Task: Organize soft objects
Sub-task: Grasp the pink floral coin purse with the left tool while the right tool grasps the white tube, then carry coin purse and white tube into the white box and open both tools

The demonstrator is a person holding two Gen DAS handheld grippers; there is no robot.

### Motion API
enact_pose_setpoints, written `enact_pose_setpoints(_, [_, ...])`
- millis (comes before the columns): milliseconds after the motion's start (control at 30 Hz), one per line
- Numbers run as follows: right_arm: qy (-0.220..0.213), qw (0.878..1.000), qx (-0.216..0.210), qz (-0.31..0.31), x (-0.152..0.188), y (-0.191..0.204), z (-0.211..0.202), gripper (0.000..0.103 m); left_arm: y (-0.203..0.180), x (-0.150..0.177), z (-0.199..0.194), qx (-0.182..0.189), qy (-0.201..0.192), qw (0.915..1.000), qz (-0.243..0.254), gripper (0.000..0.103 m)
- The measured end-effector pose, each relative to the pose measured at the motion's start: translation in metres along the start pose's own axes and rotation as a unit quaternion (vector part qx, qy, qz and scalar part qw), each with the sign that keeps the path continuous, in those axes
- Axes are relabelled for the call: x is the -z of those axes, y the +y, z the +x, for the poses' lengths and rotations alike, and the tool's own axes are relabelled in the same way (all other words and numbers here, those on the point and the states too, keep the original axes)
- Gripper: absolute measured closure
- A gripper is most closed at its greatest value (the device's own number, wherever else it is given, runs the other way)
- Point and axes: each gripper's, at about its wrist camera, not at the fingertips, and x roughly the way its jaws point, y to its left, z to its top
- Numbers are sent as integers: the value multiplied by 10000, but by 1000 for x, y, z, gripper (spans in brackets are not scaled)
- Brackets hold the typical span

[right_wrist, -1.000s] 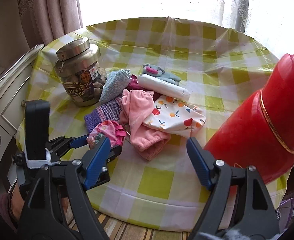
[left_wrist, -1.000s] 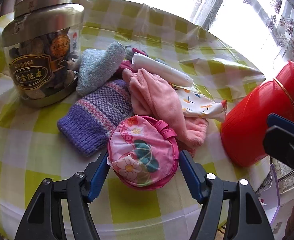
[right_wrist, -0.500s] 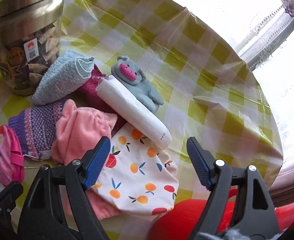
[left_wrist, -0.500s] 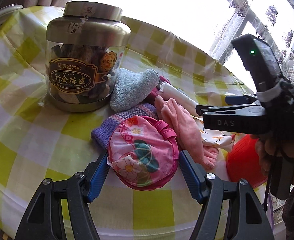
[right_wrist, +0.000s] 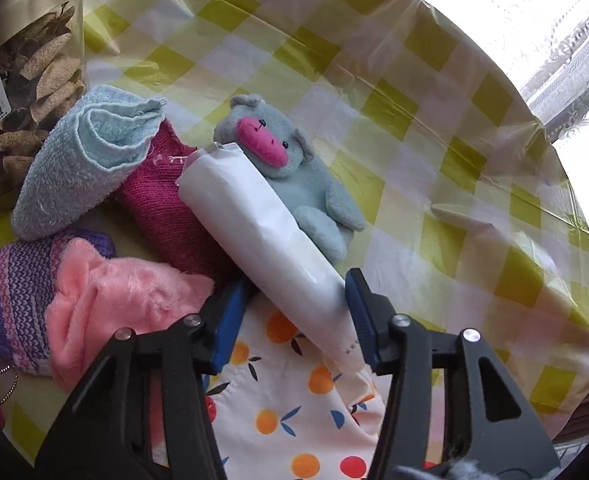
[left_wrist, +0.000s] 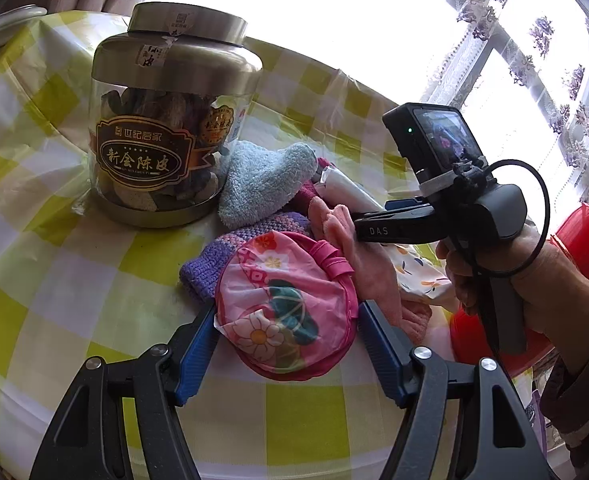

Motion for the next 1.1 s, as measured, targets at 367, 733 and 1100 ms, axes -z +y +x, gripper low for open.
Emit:
enact_pose_setpoints(367, [-690,9935,-316,845,20,-20,-55,69,-1,2,-5,57,-121,9999,81,33])
enact_pose_setpoints(733, [-905,9836,-821,1328,68,-12,-108,75,-4,2,-8,76,-164,9997,159,33])
enact_pose_setpoints(1100, [-738,9728,-1367,1717,134,0,-143,75,-9,3,-11,82,-168,9995,242,33])
